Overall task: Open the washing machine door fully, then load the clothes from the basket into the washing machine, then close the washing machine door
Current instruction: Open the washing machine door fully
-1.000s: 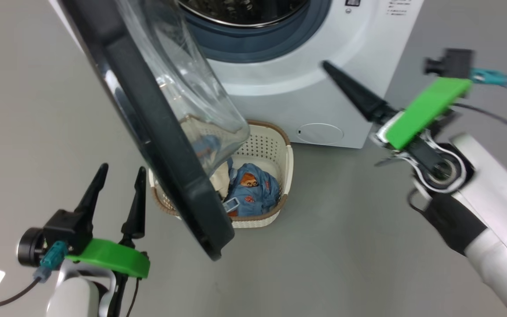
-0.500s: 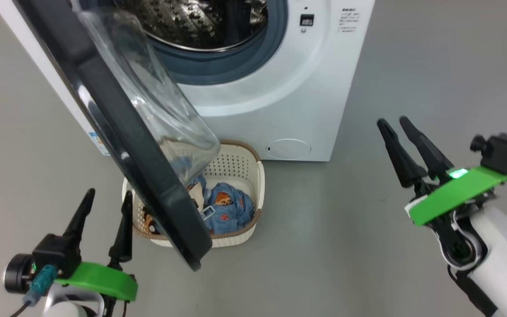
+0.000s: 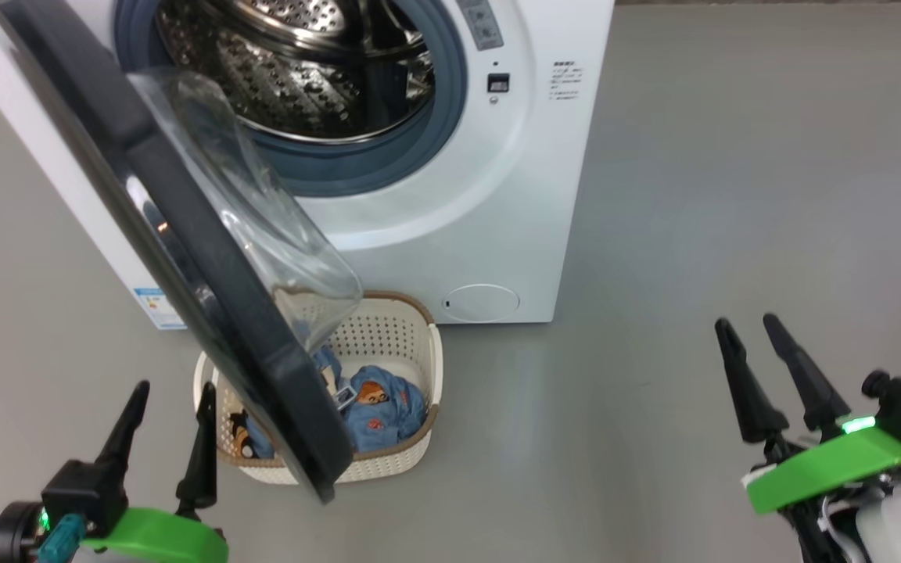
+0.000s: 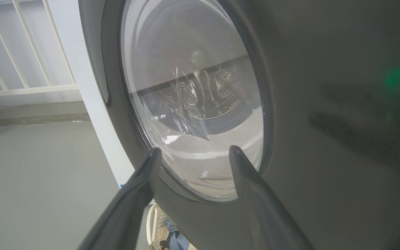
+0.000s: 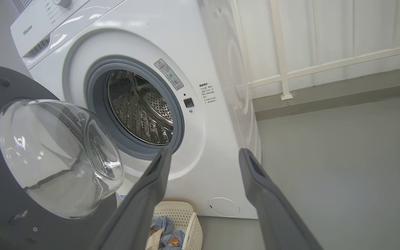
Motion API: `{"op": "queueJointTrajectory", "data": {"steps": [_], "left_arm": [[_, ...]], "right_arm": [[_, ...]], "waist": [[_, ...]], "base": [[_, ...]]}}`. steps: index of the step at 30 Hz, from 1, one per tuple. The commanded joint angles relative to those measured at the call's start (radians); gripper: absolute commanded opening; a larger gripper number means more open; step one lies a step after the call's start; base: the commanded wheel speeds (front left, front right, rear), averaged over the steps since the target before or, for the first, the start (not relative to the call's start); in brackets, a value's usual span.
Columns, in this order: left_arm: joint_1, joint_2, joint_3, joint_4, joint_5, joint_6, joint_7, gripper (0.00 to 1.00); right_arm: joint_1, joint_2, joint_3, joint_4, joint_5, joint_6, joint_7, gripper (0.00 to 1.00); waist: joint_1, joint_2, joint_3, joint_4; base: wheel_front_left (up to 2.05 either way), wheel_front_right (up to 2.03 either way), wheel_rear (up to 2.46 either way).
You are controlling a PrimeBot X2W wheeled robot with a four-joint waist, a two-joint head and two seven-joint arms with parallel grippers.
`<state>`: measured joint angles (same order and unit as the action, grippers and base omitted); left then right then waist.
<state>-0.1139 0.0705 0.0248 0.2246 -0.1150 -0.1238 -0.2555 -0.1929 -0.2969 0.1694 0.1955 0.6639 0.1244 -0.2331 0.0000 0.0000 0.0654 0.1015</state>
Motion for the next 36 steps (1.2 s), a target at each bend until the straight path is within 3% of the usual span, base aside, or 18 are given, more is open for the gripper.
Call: {"op": "queueJointTrajectory", "data": {"steps": [1,5,17,36], "left_arm": [[0.004,0.022,0.041,-0.036,0.006,0.01,-0.006,1.0],[0.034,0.018,0.046,-0.051,0.005,0.018,-0.006,1.0],[0.087,0.009,0.06,-0.087,-0.007,0.028,-0.006,1.0],[0.177,-0.006,0.081,-0.154,-0.015,0.06,-0.006,1.0]], "right_arm": [[0.034,0.015,-0.009,-0.055,-0.043,0.006,0.016,1.0],[0.091,0.048,-0.05,-0.1,-0.099,0.006,0.049,1.0],[0.179,0.057,-0.111,-0.197,-0.208,0.006,0.09,1.0],[0.29,0.119,-0.131,-0.214,-0.376,0.006,0.027,1.0]], "waist": [[0.0,0.0,-0.022,-0.023],[0.0,0.0,-0.038,-0.04],[0.0,0.0,-0.053,-0.064],[0.0,0.0,-0.073,-0.091]], "base": [[0.0,0.0,0.0],[0.0,0.0,0.0],[0.0,0.0,0.0],[0.0,0.0,0.0]]}}
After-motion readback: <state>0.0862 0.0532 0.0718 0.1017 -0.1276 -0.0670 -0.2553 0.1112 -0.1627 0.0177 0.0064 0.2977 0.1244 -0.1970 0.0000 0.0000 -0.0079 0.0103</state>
